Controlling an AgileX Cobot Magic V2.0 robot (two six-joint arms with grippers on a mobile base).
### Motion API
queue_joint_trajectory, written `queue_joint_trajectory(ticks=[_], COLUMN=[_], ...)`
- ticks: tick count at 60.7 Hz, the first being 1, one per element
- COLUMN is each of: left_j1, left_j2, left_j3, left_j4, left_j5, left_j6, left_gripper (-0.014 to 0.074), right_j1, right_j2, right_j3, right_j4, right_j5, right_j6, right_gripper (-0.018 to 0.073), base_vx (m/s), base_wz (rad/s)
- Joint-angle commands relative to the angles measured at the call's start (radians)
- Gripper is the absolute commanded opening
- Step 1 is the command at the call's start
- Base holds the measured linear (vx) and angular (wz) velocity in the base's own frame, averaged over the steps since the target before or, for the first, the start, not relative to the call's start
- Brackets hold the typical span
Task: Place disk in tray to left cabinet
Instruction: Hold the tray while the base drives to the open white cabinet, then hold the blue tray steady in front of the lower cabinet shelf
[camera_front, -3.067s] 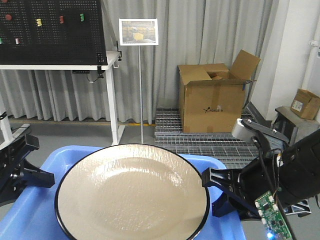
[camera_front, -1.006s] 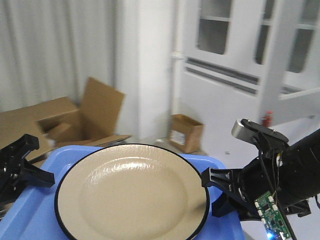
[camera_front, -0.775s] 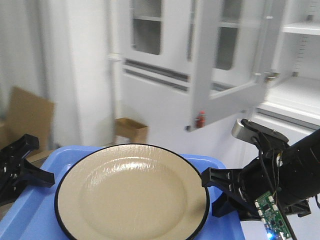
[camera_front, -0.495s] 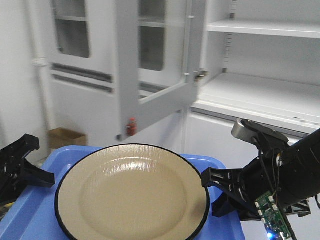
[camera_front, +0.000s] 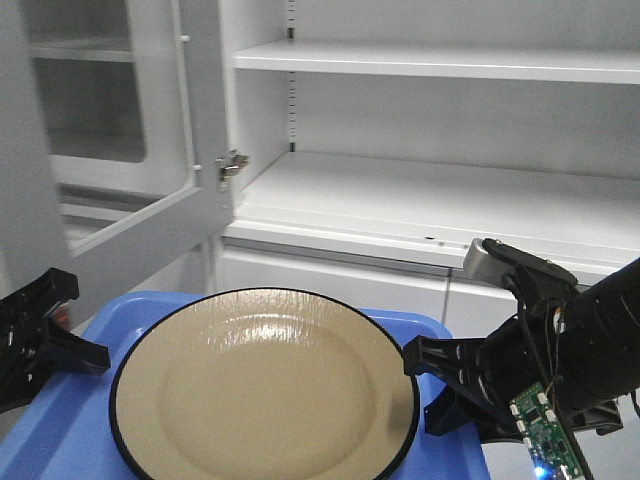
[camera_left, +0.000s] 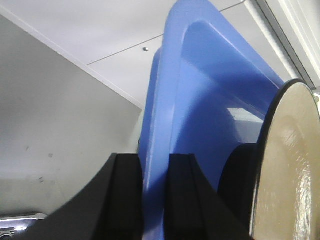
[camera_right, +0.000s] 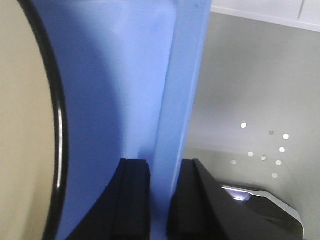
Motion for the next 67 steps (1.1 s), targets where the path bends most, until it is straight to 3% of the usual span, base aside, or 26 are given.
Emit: queue_joint_trajectory(ticks=[1, 67], left_j1=[-0.035, -0.035], left_j2=[-0.037, -0.037], left_j3=[-0.033, -0.033], left_j4=[-0.287, -0.287], left_j5=[0.064, 0.064], left_j6=[-0.020, -0.020], left_gripper=[0.0000, 0.0000], right_j1=[0.031, 0.031], right_j2=[-0.029, -0.029], right_j3=[-0.044, -0.044], right_j4=[0.212, 0.212], right_j5=[-0.110, -0.110], right_j6=[-0.017, -0.017], right_gripper=[-0.0004, -0.0004], base_vx=[0.23, 0.30], base_wz=[-0.38, -0.22])
